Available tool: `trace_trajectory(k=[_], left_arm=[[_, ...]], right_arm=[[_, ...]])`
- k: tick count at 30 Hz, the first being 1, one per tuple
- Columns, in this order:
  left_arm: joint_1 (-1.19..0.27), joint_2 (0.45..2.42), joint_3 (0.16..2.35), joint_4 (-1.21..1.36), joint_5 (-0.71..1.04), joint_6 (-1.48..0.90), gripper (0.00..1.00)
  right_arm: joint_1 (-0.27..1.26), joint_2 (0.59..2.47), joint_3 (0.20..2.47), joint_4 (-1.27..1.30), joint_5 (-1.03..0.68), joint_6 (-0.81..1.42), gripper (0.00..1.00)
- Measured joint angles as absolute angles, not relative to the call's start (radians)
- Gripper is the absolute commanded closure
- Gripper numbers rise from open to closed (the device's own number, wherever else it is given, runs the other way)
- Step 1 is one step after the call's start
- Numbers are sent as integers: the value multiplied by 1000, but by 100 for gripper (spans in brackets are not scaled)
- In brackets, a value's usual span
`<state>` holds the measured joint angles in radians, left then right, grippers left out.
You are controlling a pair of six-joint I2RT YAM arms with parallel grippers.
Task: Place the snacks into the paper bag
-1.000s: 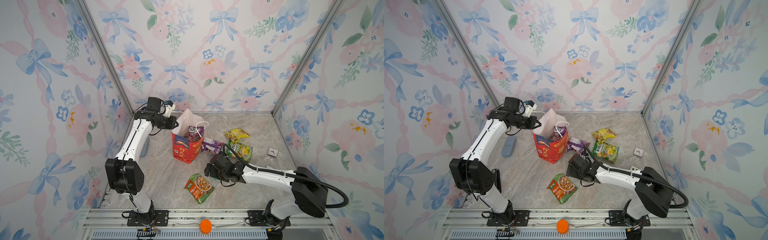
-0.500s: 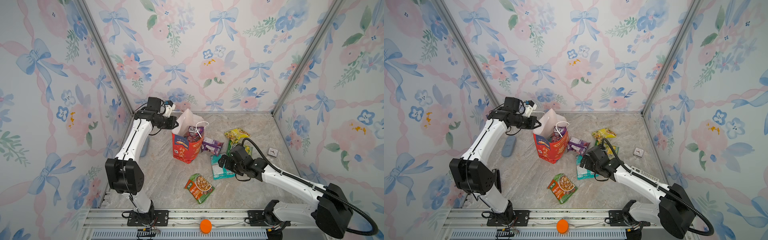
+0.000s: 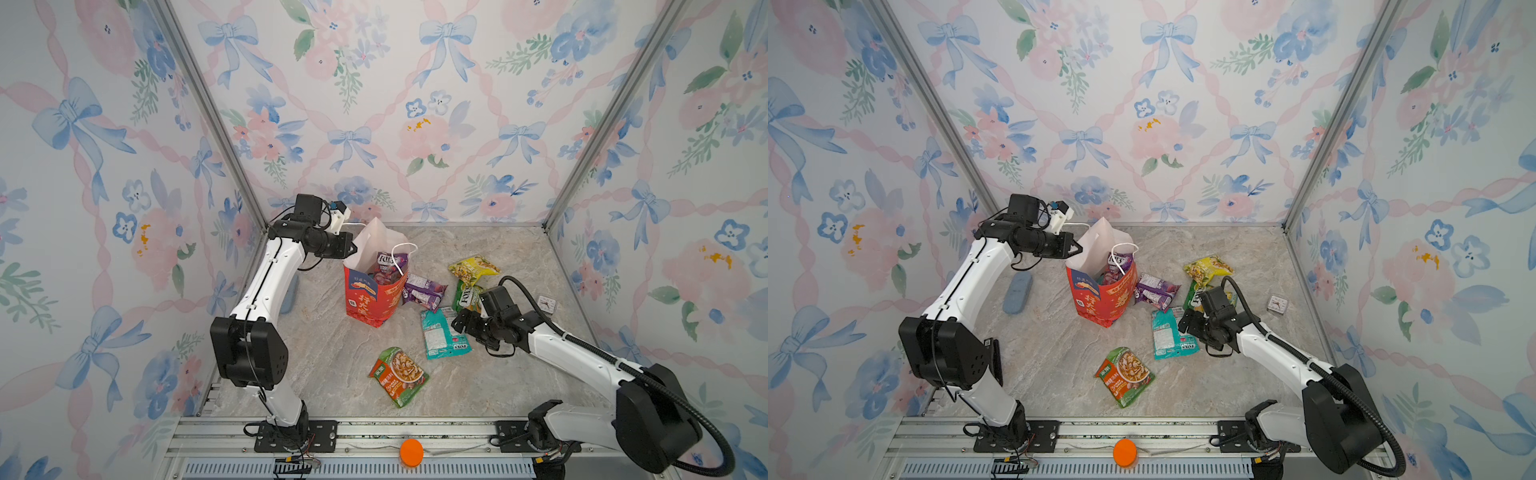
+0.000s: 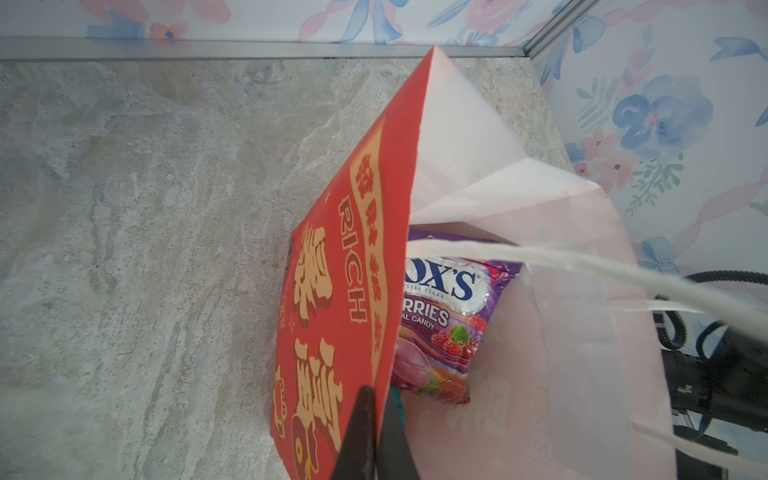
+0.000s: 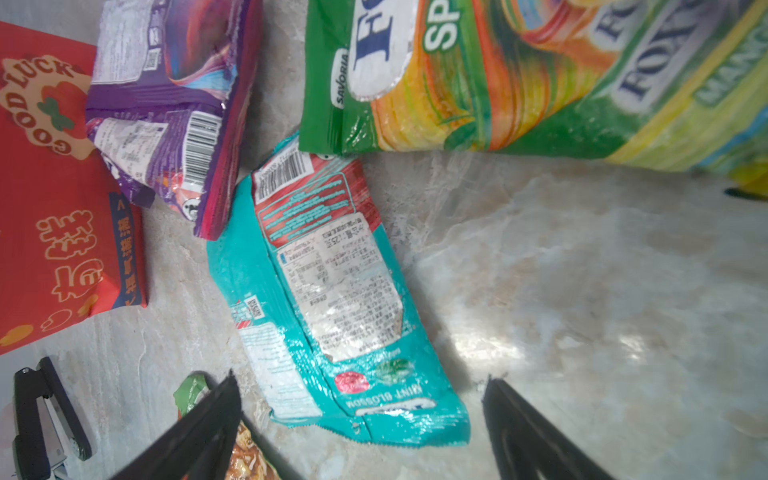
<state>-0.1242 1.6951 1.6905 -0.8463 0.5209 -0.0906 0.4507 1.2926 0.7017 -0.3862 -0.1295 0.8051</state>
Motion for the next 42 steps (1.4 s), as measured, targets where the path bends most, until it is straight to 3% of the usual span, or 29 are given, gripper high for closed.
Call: trace_trajectory(k=[4, 13, 19, 36, 39, 42], left_arm=[[-124, 1695, 1691, -846, 521, -91, 100], [-124, 1695, 1691, -846, 521, -91, 100], [-124, 1695, 1691, -846, 520, -91, 100], [-124, 1695, 1691, -846, 516, -91, 100], [-124, 1695, 1691, -846, 514, -91, 100], [-124, 1695, 1691, -846, 514, -91, 100]], right_arm=[[440, 1354, 707, -377, -156, 778, 21], [440, 1447, 739, -333, -198, 758, 22], [440, 1483, 739, -308, -206, 760, 29], [466, 1515, 739, -238, -225, 804, 84], [466, 1515, 739, -235, -226, 805, 100], [467, 1503, 739, -236, -231, 803, 100]])
